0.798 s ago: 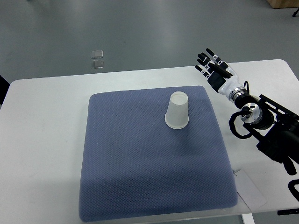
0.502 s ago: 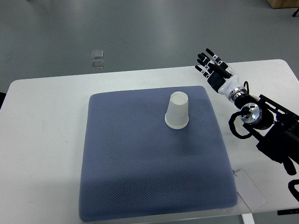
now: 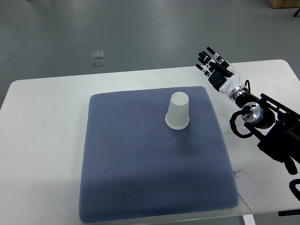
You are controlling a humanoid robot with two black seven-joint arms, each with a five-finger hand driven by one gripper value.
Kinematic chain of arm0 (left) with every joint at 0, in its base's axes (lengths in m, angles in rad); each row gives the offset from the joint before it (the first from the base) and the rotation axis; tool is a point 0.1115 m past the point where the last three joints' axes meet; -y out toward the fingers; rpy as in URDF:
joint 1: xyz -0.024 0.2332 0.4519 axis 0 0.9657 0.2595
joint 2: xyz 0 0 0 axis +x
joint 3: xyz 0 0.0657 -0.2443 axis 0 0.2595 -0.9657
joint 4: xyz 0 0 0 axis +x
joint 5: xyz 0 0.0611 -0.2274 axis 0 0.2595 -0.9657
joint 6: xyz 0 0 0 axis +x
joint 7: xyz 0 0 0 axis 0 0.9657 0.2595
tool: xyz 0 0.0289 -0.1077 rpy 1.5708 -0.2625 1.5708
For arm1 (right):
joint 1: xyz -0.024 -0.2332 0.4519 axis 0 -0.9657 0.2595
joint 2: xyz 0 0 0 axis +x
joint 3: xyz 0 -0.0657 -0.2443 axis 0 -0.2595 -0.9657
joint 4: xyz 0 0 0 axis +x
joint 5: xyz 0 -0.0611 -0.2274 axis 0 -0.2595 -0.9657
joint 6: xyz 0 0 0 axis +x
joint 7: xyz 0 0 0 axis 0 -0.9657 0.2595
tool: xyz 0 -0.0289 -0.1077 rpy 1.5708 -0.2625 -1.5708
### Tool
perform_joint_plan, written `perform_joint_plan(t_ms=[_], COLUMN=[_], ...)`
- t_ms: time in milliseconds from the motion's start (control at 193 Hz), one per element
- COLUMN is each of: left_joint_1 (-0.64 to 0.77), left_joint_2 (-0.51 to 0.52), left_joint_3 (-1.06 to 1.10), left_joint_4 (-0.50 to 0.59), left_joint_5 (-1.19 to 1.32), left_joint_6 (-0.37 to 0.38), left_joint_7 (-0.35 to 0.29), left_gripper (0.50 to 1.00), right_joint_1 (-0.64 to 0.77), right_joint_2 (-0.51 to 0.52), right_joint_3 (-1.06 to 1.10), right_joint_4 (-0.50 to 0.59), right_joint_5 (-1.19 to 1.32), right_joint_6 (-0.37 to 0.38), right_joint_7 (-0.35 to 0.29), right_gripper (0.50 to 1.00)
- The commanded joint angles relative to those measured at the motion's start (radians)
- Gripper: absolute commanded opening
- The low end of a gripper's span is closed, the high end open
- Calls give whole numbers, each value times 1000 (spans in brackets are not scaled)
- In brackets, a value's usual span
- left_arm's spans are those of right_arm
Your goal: Stack paper cups
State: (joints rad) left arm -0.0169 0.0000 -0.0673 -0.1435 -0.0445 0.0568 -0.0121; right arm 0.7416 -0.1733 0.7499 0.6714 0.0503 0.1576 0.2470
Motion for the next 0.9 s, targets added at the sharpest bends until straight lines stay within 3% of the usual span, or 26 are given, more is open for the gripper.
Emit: perform_joint_plan(t_ms=[0, 399, 616, 896], left_joint_1=[0, 0, 0, 0], left_joint_2=[0, 0, 0, 0], left_joint_3=[0, 1, 3, 4], left_joint_4=[4, 4, 4, 4], left_joint_5=[0, 0, 0, 0], left_joint_6=[0, 0, 0, 0], left_joint_7=[0, 0, 0, 0], left_gripper=[1000, 1000, 1000, 1000], right_joint_1=[5, 148, 323, 587], right_joint_2=[-5, -97, -219, -262], right_joint_3=[-18, -127, -457, -928], right_joint_4=[4, 16, 17, 46], right_joint_5=[-9, -290, -296, -386], right_joint_6=[3, 22, 25, 26], right_joint_7=[-2, -48, -52, -55], right_gripper=[913, 913, 913, 913])
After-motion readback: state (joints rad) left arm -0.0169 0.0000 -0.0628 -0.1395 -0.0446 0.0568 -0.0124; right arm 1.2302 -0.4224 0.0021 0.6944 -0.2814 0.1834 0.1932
